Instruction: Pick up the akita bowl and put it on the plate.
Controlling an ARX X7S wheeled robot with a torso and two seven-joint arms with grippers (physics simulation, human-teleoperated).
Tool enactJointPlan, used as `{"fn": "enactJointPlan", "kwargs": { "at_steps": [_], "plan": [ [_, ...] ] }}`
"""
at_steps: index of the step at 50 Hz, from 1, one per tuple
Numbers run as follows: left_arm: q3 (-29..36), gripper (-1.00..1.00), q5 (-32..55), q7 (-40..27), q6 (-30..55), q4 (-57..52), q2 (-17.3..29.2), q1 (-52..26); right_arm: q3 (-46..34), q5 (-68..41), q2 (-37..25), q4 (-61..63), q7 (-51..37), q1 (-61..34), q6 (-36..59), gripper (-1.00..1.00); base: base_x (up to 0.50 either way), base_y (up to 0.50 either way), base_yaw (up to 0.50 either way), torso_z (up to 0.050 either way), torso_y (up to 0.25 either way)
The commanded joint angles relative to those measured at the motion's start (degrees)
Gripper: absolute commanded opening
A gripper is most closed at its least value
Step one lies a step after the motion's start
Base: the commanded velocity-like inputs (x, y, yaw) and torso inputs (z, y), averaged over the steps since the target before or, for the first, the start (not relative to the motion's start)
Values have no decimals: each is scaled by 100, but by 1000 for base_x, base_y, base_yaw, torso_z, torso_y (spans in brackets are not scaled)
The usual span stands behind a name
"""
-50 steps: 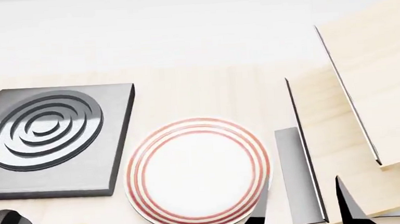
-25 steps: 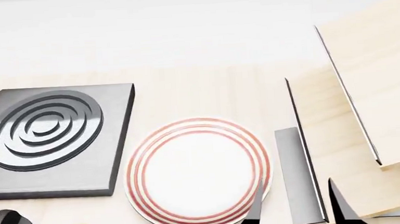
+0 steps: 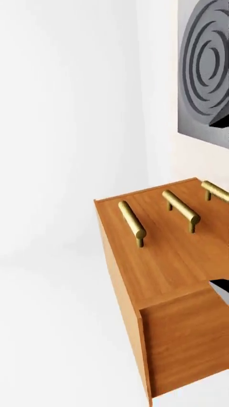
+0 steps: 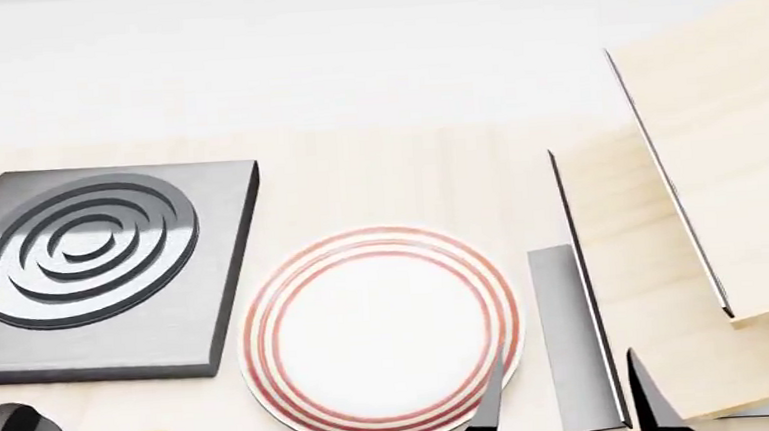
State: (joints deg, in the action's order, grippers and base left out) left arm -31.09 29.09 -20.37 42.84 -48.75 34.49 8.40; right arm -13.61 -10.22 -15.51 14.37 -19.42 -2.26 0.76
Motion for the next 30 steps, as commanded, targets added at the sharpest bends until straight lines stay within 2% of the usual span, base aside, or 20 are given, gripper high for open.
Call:
{"fn": "enactJointPlan", "kwargs": {
  "at_steps": [1,21,23,30],
  "plan": [
    [-377,100,143,-37,351,180,230,-37,-41,6,-10,-49,-17,-9,-35,100,0,0,0,0,0],
    [-390,100,486,221,1089,799,539,121,-82,-10,-40,-22,-63,-15,-34,100,0,0,0,0,0],
    [-336,100,340,273,917,859,560,229,-85,-18,-43,-18,-64,-14,-37,100,0,0,0,0,0],
    [-402,100,432,304,1109,941,593,290,-108,-14,-51,-37,-79,-16,-41,100,0,0,0,0,0]
  ]
}}
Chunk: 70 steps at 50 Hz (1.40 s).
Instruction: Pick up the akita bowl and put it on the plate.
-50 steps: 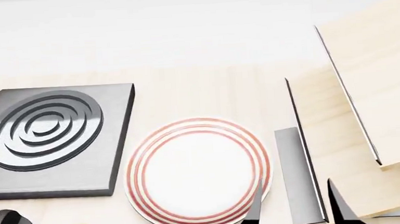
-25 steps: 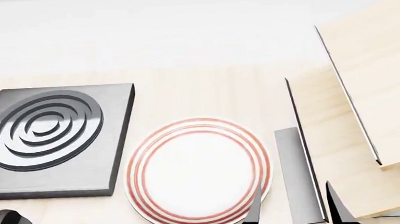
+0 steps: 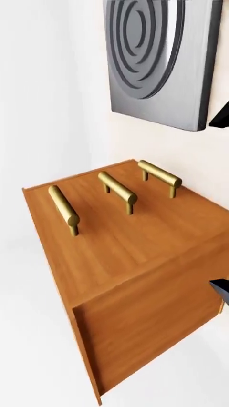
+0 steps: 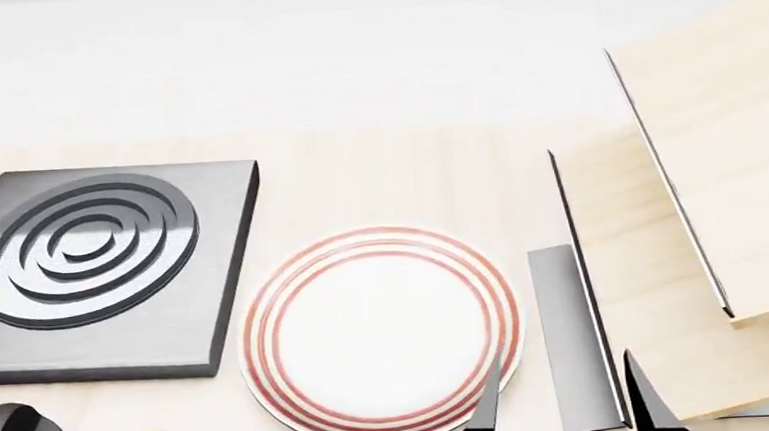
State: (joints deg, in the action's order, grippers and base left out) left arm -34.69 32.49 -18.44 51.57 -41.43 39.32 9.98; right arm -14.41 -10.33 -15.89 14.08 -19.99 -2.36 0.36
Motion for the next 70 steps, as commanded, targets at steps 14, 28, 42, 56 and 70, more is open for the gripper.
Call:
{"fn": "enactJointPlan", "kwargs": {
  "at_steps": [14,28,42,56,70],
  "plan": [
    [-788,100,875,354,1355,-126,364,426,-54,-27,-20,-93,-39,-70,11,100,0,0,0,0,0],
    [-2278,100,2924,194,3735,-558,878,-308,-137,-73,43,-418,6,-203,-35,100,0,0,0,0,0],
    [-1780,100,4824,-581,3782,752,1842,-629,-249,-53,79,-650,33,-251,-106,100,0,0,0,0,0],
    [-770,100,6729,-1819,3168,1515,3020,-653,-285,-95,98,-924,67,-290,-249,100,0,0,0,0,0],
    [345,100,7159,-2010,2552,1994,3668,-738,-337,-116,120,-1146,85,-316,-355,100,0,0,0,0,0]
  ]
}}
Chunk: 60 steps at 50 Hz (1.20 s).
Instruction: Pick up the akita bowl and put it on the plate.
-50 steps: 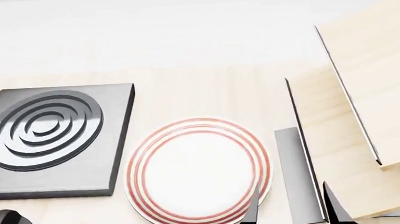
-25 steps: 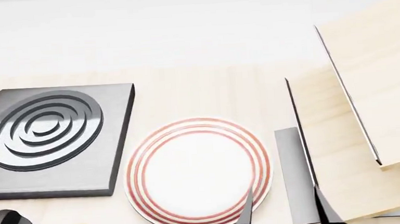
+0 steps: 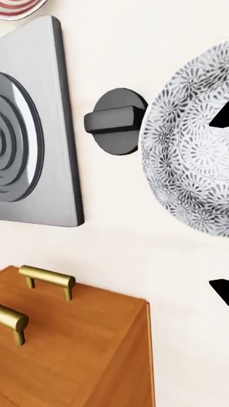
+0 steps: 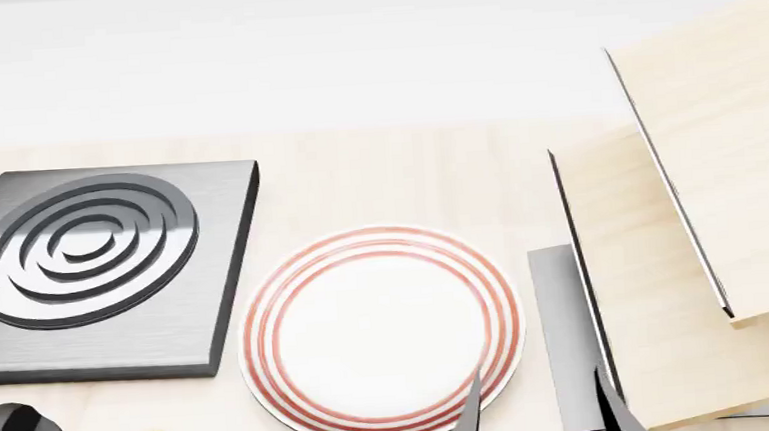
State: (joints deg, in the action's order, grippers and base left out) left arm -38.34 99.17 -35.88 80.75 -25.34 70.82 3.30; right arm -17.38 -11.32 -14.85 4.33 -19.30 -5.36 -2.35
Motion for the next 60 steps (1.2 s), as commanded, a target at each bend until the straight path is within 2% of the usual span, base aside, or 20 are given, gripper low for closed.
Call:
{"fn": "enactJointPlan", "kwargs": {
  "at_steps": [1,14,24,37,50,60],
  "plan": [
    [704,100,463,-247,-345,375,522,-63,-41,-18,17,-180,11,-17,-86,100,0,0,0,0,0],
    [764,100,444,-259,-208,726,640,80,-51,-59,6,-270,0,-39,-123,100,0,0,0,0,0],
    [1040,100,43,-27,-288,729,616,107,-57,-78,-7,-337,-13,-46,-160,100,0,0,0,0,0],
    [1277,100,15,-62,-408,704,647,123,-87,-90,-17,-379,-31,-51,-192,100,0,0,0,0,0],
    [2183,100,-481,323,-802,825,734,-135,-118,-108,-14,-467,-36,-83,-235,100,0,0,0,0,0],
    [2631,100,-625,328,-905,851,641,-285,-148,-104,-18,-501,-56,-88,-248,100,0,0,0,0,0]
  ]
}}
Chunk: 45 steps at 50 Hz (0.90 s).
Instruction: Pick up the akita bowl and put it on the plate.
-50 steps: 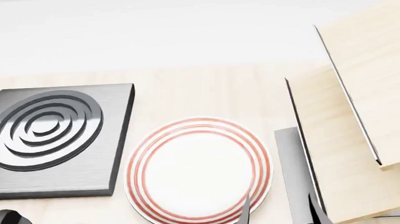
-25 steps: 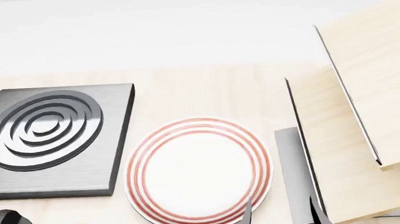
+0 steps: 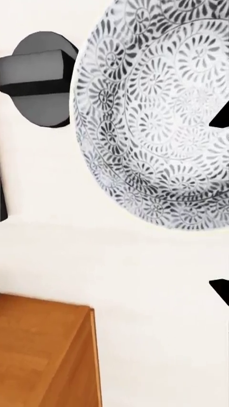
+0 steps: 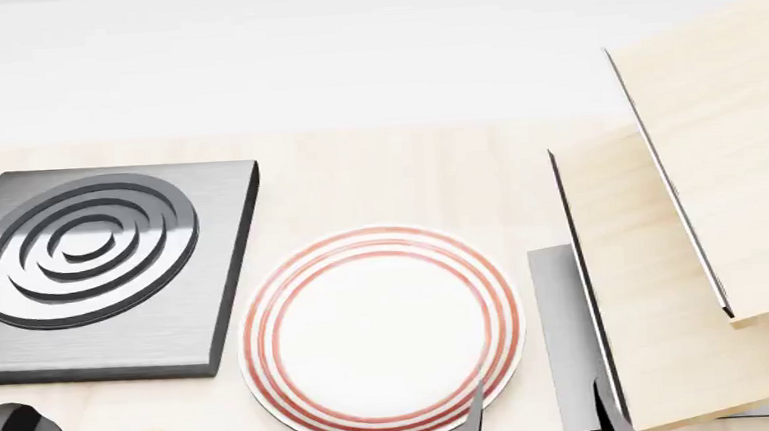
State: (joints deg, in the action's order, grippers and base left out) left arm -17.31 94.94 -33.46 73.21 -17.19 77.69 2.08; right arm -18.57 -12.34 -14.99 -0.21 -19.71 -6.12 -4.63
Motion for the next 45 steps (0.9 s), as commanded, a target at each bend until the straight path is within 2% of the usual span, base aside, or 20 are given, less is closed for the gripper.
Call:
{"fn": "enactJointPlan", "kwargs": {
  "at_steps": [1,6,17,40,45],
  "plan": [
    [584,100,-232,82,-154,19,-52,-183,-31,-3,-4,-51,-16,-13,-22,100,0,0,0,0,0],
    [900,100,-256,-18,-153,42,-124,-356,-43,-5,-13,-46,-29,-6,-22,100,0,0,0,0,0],
    [879,100,-159,-155,-164,-4,-190,-263,-85,0,-1,-136,-37,-33,-52,100,0,0,0,0,0],
    [1719,100,-974,417,-205,452,-529,-744,-131,-21,-8,-239,-69,-60,-99,100,0,0,0,0,0],
    [2113,100,-1244,495,-61,617,-713,-1132,-152,-16,3,-297,-69,-80,-119,100,0,0,0,0,0]
  ]
}}
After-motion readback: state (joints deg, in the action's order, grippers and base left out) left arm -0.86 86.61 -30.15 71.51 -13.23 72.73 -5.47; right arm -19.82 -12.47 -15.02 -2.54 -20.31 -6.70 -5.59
